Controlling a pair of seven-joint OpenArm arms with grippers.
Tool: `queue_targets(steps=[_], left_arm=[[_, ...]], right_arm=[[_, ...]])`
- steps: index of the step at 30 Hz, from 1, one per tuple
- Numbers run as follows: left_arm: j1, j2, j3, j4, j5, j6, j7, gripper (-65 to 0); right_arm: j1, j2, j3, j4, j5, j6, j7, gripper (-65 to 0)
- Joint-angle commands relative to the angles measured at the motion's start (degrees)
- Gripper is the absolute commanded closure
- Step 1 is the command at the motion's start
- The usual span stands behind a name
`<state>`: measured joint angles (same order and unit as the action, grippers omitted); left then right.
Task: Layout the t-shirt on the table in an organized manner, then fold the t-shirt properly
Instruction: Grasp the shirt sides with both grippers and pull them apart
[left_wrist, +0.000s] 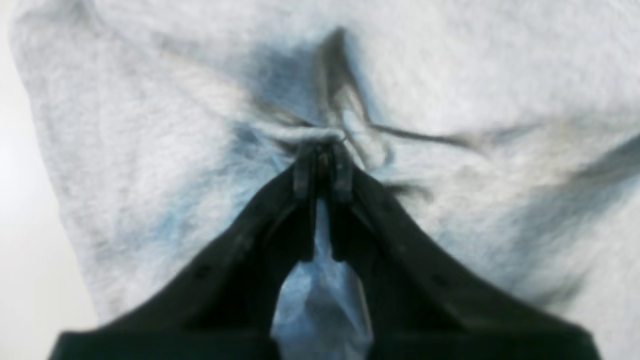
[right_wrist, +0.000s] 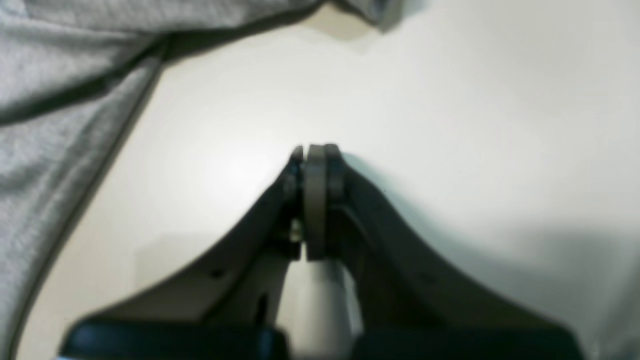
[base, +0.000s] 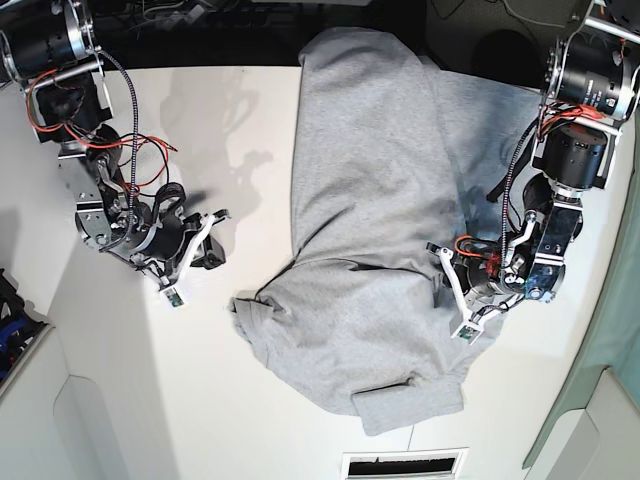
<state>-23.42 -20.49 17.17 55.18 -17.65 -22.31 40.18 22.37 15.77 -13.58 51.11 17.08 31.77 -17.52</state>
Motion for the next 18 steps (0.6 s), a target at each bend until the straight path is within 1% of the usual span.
queue_targets(steps=[1,4,6,9,12,13,14,17,18], left_arm=[[-1.1,-1.4,-0.2,1.9,-1.3,-1.1,0.8,-5.6],[-0.1,-4.2,-0.2,6.7,-6.2,-1.0,1.2,-5.6],[1.3,-6.3,-0.2,10.8,-8.7,-0.8,1.3,-5.6],[3.9,-9.1,-0.3,16.1,-11.2,-0.9,2.4,-5.6],[6.9,-10.6,-0.2,18.7,-13.0,-1.6,3.7,-5.6],[8.1,-11.0,-0.3,19.0,-13.3,-1.6,3.8,-5.6],[9.2,-11.0,-0.2,19.1,-13.4,-1.6,3.8,-5.6],[12.8,-11.1,-0.3,19.1,-13.4,-1.5,3.8,-5.6],[13.9,-11.1,-0.2,19.1,-13.4,-1.5,3.8,-5.6]], right_arm=[[1.8,0.3,2.6,1.5,1.3,-0.4,1.9,0.0],[2.1,-0.6,8.7,1.5,1.4,-0.5,5.4,0.0],[2.2,-0.9,11.1,1.5,1.4,-0.5,7.5,0.0],[3.7,-2.1,12.5,1.2,0.3,-0.5,7.7,-0.5],[5.7,-4.1,12.4,0.8,-2.1,-0.6,7.7,-1.2],[6.6,-4.9,12.4,0.3,-3.1,-0.8,7.7,-3.3],[7.4,-5.7,12.4,-0.5,-4.0,-1.5,7.7,-7.2],[10.2,-8.2,12.4,-4.8,-4.7,-5.6,7.8,-26.1],[11.1,-9.0,12.4,-6.5,-4.7,-6.5,8.3,-31.0]])
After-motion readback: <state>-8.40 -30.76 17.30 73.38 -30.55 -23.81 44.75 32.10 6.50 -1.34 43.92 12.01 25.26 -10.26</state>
